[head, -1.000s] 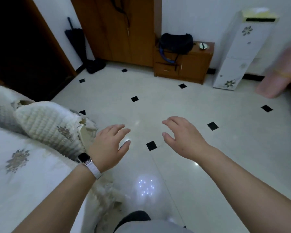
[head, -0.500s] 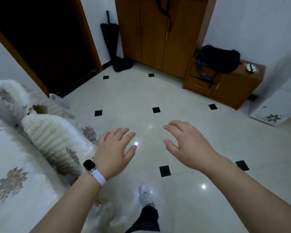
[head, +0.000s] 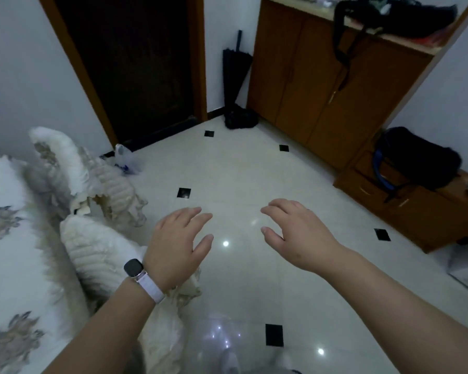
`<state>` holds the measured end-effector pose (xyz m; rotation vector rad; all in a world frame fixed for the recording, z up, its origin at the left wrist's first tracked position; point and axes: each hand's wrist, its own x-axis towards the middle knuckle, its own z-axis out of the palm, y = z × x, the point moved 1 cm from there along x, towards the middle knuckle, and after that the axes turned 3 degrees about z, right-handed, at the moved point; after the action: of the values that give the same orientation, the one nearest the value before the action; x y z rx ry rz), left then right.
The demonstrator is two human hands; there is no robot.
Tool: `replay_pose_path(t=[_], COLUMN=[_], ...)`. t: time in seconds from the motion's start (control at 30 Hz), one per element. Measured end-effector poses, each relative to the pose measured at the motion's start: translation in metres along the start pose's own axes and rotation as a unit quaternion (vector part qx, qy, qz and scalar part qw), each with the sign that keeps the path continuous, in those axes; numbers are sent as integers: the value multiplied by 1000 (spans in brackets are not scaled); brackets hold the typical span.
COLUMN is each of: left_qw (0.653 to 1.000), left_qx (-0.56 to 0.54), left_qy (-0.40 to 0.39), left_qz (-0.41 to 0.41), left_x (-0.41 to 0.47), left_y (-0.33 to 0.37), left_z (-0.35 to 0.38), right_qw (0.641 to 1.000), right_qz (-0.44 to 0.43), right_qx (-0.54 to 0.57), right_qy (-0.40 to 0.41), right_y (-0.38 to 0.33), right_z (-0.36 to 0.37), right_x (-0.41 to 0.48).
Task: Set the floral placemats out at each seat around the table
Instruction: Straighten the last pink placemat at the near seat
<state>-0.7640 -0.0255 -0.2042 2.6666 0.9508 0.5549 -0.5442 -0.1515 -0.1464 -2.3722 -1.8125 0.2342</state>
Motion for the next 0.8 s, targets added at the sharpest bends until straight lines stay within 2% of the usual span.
replay_pose_path(t=[0.37,0.6,0.8], left_qw=[985,946,904], left_qx=[74,86,144], left_qy=[-16,18,56], left_qz=[-157,-312,-399], left_x=[24,52,89], left_y=[-95,-126,-146], left_z=[-1,-8,-34], right_qw=[981,943,908], right_qz=[-178,-313,-400], right_qx=[-1,9,39], right_qy=[-82,-111,-120], right_y=[-53,-92,-119], right_z=[36,49,36], right_x=[167,293,382])
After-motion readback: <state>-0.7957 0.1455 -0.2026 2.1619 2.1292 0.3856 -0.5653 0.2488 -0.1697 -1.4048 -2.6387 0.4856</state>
